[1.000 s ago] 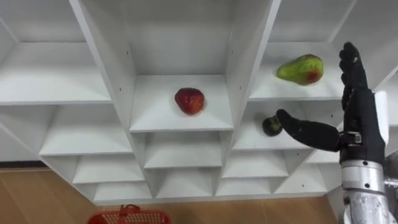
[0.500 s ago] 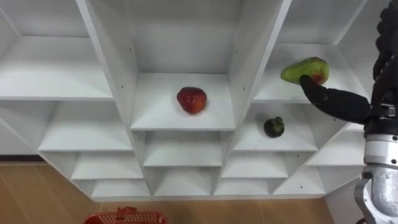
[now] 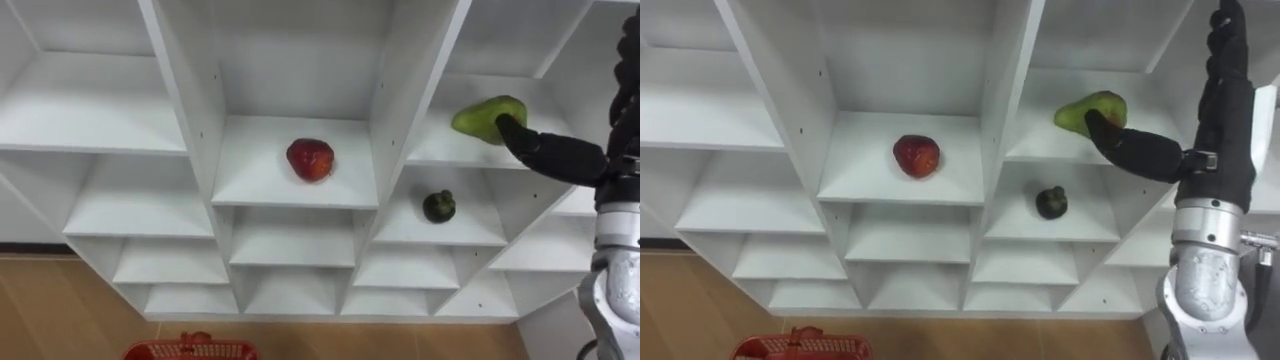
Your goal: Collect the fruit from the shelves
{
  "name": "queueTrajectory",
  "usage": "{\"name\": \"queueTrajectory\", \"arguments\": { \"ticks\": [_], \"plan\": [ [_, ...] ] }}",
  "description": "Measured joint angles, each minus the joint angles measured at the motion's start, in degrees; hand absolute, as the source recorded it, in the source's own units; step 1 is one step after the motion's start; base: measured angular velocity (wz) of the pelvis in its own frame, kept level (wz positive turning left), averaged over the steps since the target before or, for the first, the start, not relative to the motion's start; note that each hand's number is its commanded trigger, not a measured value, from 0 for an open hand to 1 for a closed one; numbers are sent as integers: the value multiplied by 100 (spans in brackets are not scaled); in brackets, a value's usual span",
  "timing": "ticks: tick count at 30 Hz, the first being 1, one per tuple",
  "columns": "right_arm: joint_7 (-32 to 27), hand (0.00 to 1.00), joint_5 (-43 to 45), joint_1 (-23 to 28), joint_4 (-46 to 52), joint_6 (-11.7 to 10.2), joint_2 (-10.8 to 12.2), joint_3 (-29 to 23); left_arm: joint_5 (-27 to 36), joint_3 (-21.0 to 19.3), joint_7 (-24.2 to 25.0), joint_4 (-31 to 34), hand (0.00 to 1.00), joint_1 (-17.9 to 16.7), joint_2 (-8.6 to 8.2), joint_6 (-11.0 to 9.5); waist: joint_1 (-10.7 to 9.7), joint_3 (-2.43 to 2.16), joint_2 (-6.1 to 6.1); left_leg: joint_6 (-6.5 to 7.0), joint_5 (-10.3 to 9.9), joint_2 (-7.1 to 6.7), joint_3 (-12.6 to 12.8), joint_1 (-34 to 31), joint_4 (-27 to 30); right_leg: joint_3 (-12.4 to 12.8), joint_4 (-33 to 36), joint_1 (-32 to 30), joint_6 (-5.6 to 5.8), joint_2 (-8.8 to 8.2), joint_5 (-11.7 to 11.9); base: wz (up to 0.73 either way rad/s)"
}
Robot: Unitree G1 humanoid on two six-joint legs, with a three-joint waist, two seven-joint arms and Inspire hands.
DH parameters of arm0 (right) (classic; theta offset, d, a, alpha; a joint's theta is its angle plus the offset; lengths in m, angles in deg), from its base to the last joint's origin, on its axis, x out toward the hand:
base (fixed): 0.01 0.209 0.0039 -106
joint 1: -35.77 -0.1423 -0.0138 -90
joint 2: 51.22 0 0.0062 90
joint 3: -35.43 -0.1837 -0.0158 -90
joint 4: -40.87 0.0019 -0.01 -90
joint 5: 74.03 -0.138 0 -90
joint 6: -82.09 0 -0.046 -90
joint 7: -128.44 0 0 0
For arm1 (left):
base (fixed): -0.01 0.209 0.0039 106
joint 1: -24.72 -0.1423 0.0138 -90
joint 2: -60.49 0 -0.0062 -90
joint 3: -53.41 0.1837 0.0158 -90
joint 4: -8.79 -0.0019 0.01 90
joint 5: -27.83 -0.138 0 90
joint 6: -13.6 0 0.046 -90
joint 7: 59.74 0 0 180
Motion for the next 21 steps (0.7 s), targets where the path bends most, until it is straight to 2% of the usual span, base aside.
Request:
{"name": "queueTrajectory", "arguments": {
  "ticks": [5,9,13,21],
  "plan": [
    [371,0,-431,-127,-454,37,-28,-1,-102,-1,30,165,100,-31,-1,34,-13,3,8,0,0,-2,-109,-76,39,-75,-4,-16,0,-8,0,10],
    [600,0,-457,-310,-808,195,-112,-2,-100,-1,48,232,100,-95,0,49,-33,-2,76,0,0,-7,-164,-90,55,-147,-20,-15,-1,-20,0,7],
    [736,0,-474,-382,-859,278,-150,-2,-101,-2,52,336,100,-147,3,110,-37,-13,99,-3,2,-5,-227,-108,52,-235,-20,-13,-1,-24,0,5],
    [1060,0,-488,-502,-859,304,-248,-1,-105,-1,63,442,100,-202,7,202,-23,-14,91,-3,3,-4,-267,-104,51,-293,-10,13,-1,-30,1,2]
  ]
}}
